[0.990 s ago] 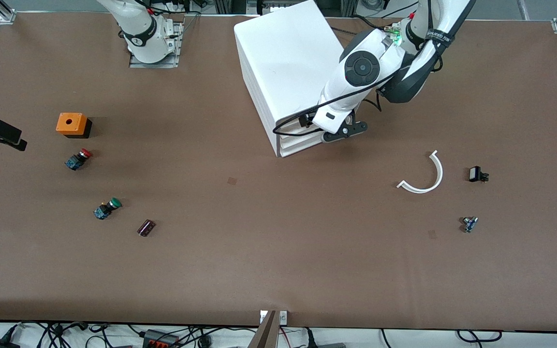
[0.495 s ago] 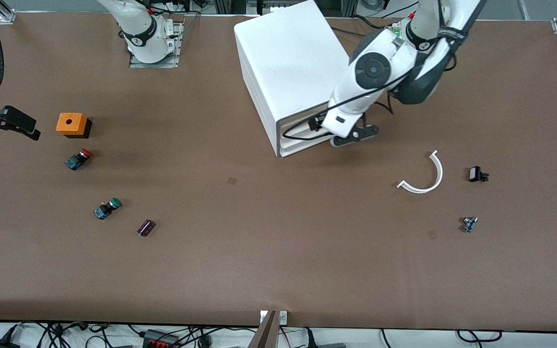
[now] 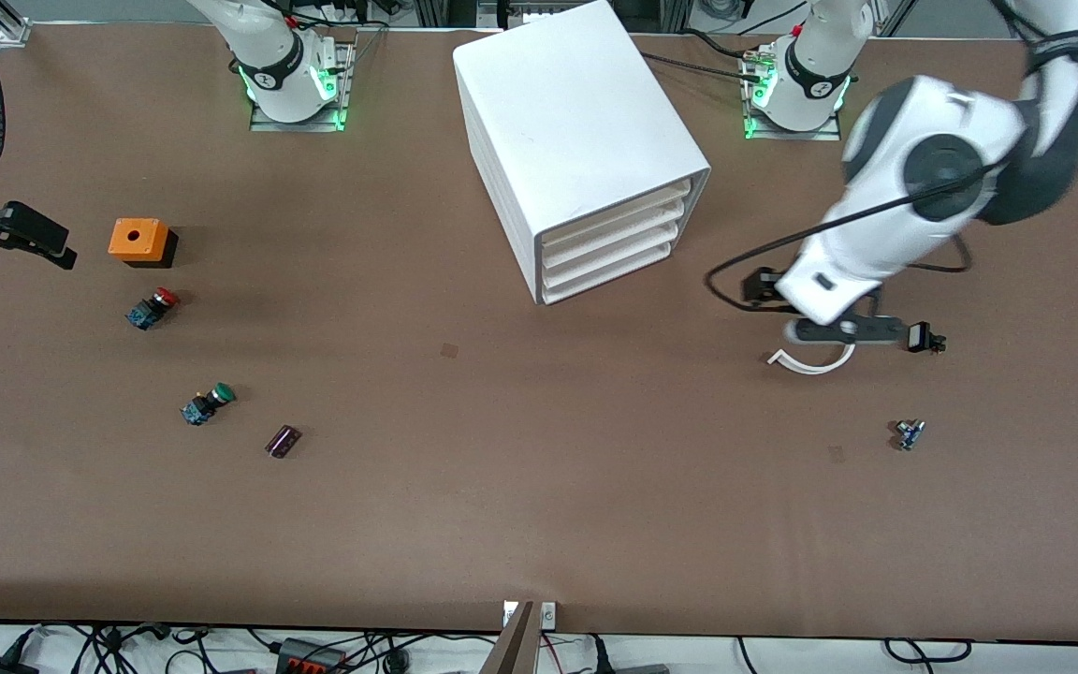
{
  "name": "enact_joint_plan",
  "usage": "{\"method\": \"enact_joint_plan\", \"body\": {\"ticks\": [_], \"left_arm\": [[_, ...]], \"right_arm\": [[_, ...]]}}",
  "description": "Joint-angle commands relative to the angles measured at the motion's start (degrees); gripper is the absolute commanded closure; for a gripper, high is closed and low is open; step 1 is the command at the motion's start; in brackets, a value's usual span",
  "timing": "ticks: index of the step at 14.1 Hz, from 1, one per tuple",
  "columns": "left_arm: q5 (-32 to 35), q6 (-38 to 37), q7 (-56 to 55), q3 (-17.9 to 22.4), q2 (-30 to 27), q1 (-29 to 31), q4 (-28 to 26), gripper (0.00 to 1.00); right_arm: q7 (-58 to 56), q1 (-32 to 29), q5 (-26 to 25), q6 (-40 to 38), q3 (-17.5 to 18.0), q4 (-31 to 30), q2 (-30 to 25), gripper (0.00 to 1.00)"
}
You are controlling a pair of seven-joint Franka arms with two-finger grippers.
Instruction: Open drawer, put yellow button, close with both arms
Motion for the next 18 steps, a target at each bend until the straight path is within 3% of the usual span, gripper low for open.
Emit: {"method": "enact_joint_plan", "body": {"ticks": [1,5,7,10,11,14,15,18], "left_arm": [[3.62,-6.77,11.70,-0.76,0.45,4.23,7.31,0.00],[4.08,-16.26,19.83,0.38,0.36,3.81,15.76,0.00],[2.16,-16.37,21.76,10.96,-1.56,-3.62,15.78,0.00],[-8.83,-15.41,24.56,27.13,-4.37,-13.30,13.77,0.00],[-8.94,-12.88,26.06,30.06,-6.12,-15.17,11.75,0.00],[-8.93,-0.24,26.79,32.37,-15.43,-17.55,-1.93,0.00],[-9.02,2.50,26.34,32.38,-16.42,-17.56,-4.24,0.00],[-9.38,2.18,22.93,34.84,-17.21,-19.92,-3.22,0.00]], "right_arm": [[-1.04,-0.59,-0.52,-1.04,0.35,-0.95,-1.57,0.00],[-1.13,-0.51,-0.61,-1.13,-0.09,-2.09,-2.27,0.00],[-1.04,-0.51,-0.61,-0.95,-0.09,-2.70,-2.36,0.00],[-1.04,-0.51,-0.61,-1.39,0.00,-2.88,-2.36,0.00],[-1.04,-0.51,-0.61,-1.48,0.00,-2.97,-2.36,0.00],[-1.31,-0.51,-0.61,-1.48,-0.09,-2.97,-2.36,0.00],[-1.31,-0.51,-0.61,-1.48,-0.09,-2.97,-2.36,0.00],[-1.31,-0.60,-0.61,-1.56,-0.09,-2.97,-2.36,0.00]]}}
